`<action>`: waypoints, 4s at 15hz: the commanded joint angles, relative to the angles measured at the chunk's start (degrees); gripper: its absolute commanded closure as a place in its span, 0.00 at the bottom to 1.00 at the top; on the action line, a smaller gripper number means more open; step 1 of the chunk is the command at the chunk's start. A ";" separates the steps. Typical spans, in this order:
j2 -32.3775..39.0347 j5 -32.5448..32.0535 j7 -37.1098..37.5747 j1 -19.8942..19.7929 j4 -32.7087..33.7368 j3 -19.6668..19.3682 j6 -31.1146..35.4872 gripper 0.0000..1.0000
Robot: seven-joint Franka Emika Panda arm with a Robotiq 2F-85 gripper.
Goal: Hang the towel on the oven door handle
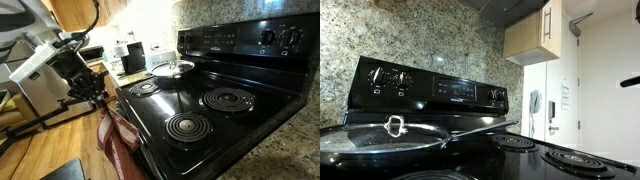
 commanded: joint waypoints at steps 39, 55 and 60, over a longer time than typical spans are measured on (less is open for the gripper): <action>10.25 11.47 6.71 -12.48 1.31 -10.47 17.30 0.99; 12.55 -0.87 5.50 -13.49 3.14 -4.49 9.10 1.00; 15.04 -5.90 -5.57 -12.09 4.10 -5.94 7.34 1.00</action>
